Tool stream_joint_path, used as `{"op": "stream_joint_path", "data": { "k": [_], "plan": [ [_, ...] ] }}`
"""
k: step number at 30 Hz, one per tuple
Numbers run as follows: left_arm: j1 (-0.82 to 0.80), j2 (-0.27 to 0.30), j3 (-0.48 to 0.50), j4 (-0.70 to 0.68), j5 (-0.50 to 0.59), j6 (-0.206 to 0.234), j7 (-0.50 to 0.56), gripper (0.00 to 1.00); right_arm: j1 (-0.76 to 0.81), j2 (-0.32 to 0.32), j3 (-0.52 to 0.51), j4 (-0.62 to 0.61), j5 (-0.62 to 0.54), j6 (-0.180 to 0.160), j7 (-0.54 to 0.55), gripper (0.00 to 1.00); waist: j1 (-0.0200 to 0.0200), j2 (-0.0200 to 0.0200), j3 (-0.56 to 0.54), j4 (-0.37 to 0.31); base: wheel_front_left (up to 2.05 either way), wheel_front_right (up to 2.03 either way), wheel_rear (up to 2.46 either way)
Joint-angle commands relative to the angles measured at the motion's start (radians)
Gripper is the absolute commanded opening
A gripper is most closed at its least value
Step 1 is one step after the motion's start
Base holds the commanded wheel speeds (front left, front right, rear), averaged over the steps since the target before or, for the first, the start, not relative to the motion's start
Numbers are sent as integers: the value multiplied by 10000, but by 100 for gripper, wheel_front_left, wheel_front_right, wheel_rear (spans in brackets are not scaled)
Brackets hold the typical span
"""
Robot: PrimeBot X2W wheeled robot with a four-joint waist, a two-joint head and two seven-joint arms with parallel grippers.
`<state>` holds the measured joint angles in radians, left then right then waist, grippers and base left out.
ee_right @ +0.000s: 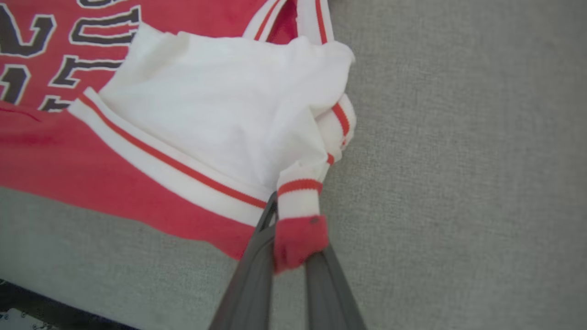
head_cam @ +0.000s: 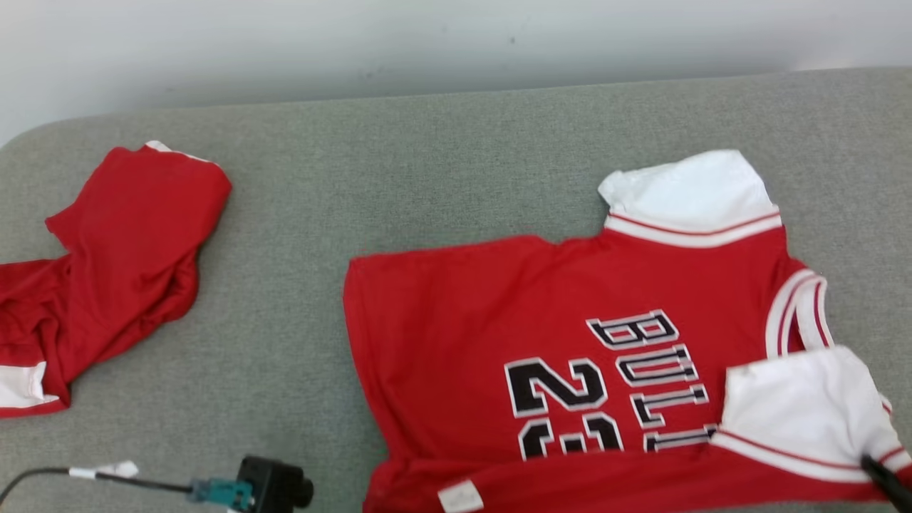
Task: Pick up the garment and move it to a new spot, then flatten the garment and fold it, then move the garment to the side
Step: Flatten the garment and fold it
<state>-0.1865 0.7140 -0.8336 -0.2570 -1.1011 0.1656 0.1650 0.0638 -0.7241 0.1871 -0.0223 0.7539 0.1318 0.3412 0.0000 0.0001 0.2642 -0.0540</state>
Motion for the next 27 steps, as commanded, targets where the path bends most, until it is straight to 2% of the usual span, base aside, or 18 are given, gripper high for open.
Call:
{"op": "stream_joint_path", "data": {
  "k": [1, 4, 7, 8, 9, 10, 11, 12, 15, 18, 21, 27],
  "plan": [
    [271, 126, -17, -217, -225, 81, 26, 0, 342, -196, -111, -144, 241, -23, 231, 0, 0, -1, -41, -21, 0, 0, 0],
    [624, 22, -118, -401, -379, 207, 24, 0, 913, -393, -302, -365, 564, -23, 708, 0, 0, -1, -49, -32, 0, 0, 0],
    [737, -236, -227, 46, -427, 364, -1, 0, 1127, -252, -371, -242, 359, -23, 884, 0, 0, -1, -48, -36, 0, 0, 0],
    [738, -350, -217, 263, -472, 389, -60, 18, 1115, -141, -337, -162, 247, -23, 871, 4, 0, -1, -54, -34, 0, 0, 0],
    [706, -449, -170, 524, -492, 420, -130, 40, 1058, -27, -315, -57, 118, -23, 851, 24, 0, -1, -64, -33, 0, 0, 0],
    [644, -525, -170, 770, -445, 444, -189, 95, 991, 78, -275, 35, 8, -25, 841, 39, 0, -1, -73, -32, 0, 0, 0],
    [562, -590, -194, 996, -347, 455, -225, 100, 914, 201, -217, 122, -36, -23, 860, 68, 0, -1, -85, -29, 0, 0, 0],
    [494, -656, -193, 1196, -288, 458, -295, 100, 850, 303, -169, 184, -69, -23, 862, 100, 0, -1, -100, -21, 0, 0, 0],
    [423, -782, -94, 1592, -292, 410, -432, 100, 827, 447, -103, 320, -79, -23, 876, 100, 0, -1, -147, 15, 0, 0, 0],
    [428, -616, 87, 1656, -289, 404, -613, 100, 921, 325, -301, 327, -34, -23, 812, 100, 0, -1, -178, 47, 0, 0, 0],
    [541, -314, 231, 1415, -165, 530, -730, 100, 1032, 172, -692, 152, 184, -23, 742, 100, 0, -1, -162, 79, 0, 0, 0],
    [556, 489, 725, 540, -47, 978, -835, 100, 812, -264, -1824, -978, 865, -23, 874, 100, 0, -1, 113, 117, 0, 0, 0]
  ]
}}
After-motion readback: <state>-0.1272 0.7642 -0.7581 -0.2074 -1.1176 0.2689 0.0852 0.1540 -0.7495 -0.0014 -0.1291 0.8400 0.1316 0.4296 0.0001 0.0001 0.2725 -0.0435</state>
